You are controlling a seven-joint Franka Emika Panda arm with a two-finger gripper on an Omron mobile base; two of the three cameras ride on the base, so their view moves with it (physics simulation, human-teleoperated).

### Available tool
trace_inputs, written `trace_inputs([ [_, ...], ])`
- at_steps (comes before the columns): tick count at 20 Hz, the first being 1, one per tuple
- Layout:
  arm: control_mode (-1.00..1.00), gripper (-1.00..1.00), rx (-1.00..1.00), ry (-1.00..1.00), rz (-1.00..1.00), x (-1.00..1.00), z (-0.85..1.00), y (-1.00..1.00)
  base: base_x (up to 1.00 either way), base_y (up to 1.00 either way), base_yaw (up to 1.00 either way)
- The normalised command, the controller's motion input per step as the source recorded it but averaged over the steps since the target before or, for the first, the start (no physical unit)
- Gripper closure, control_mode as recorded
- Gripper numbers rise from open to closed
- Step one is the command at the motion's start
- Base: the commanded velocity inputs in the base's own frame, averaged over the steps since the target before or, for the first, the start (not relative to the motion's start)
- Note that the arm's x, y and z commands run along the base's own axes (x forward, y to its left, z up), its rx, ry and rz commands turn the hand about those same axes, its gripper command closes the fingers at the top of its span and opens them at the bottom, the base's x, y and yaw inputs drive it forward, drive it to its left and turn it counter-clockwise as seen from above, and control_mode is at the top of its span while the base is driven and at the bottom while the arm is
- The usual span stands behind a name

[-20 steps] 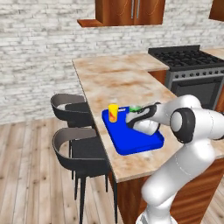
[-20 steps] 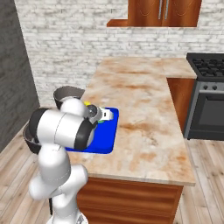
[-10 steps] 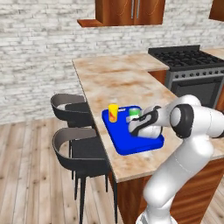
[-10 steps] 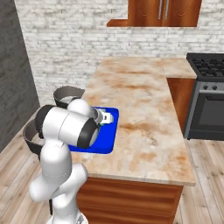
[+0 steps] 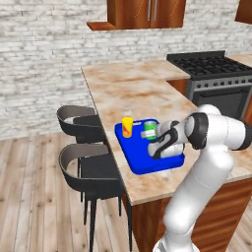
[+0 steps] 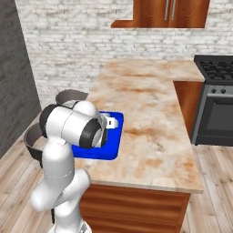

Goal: There is a tray on the dining counter. Grab the cup, mug, and pitcher and place them on the tray. The pitcher may be placed next to the tray if it cannot fit the tray.

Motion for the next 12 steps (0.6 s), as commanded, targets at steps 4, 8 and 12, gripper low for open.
trace_inputs([
  [4, -1.0, 1.0, 0.0, -0.02, 0.0, 0.27, -0.02, 0.0, 0.0, 0.0, 0.0],
  [8, -1.0, 1.0, 0.0, 0.0, 0.0, 0.18, -0.02, 0.0, 0.0, 0.0, 0.0],
  [12, -1.0, 1.0, 0.0, 0.0, 0.0, 0.17, -0.05, 0.0, 0.0, 0.0, 0.0],
])
